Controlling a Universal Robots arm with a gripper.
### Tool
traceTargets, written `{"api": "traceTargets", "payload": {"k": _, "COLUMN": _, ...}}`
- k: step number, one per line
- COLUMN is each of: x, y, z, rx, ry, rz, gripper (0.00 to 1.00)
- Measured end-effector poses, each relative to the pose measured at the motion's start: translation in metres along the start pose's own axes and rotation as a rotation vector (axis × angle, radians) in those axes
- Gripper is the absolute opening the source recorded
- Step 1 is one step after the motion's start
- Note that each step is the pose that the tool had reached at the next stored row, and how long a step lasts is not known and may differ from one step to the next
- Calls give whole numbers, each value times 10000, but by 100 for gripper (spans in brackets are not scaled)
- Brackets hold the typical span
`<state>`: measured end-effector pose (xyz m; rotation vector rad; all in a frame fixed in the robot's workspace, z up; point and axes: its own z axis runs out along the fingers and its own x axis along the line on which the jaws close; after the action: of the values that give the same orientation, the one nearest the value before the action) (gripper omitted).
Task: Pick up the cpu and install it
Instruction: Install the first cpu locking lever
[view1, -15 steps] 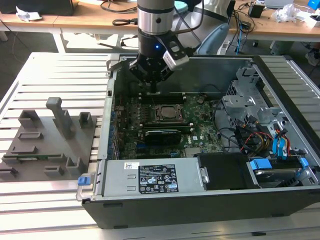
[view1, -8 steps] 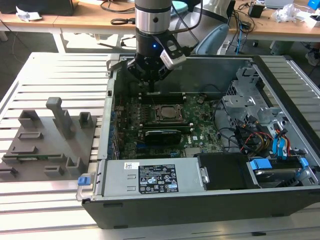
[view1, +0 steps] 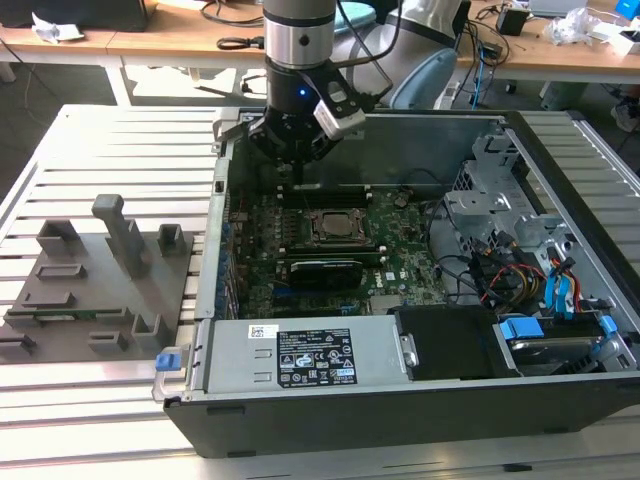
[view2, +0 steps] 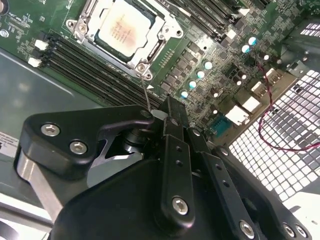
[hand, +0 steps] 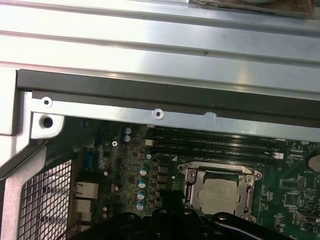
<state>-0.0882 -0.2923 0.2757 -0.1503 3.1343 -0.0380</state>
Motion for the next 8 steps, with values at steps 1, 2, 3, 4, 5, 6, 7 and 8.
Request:
{"api": "traceTargets", "payload": {"k": 1, "x": 3, "y": 1, "z": 24, "rx": 1, "ry": 1, "rz": -1, "gripper": 11}}
{"api": "traceTargets", "payload": {"k": 2, "x": 3, "y": 3, "z": 47, "rx": 0, "ry": 1, "rz": -3, "gripper": 11}}
{"api": "traceTargets", "payload": {"k": 3, "x": 4, "y": 5, "z": 62, "rx": 1, "ry": 2, "rz": 0, "gripper": 11}}
{"api": "traceTargets", "payload": {"k": 4, "x": 4, "y": 7, "z": 69, "rx": 1, "ry": 1, "rz": 2, "gripper": 11}}
{"api": "traceTargets", "payload": {"k": 5, "x": 5, "y": 17, "z": 72, "rx": -1, "ry": 2, "rz": -1, "gripper": 11}}
{"api": "traceTargets", "payload": {"k": 6, "x": 14, "y": 27, "z": 73, "rx": -12, "ry": 2, "rz": 0, "gripper": 11}}
{"api": "traceTargets", "payload": {"k": 7, "x": 32, "y": 36, "z": 73, "rx": -27, "ry": -1, "rz": 0, "gripper": 11}}
{"api": "traceTargets", "payload": {"k": 8, "x": 62, "y": 48, "z": 73, "rx": -52, "ry": -5, "rz": 0, "gripper": 11}}
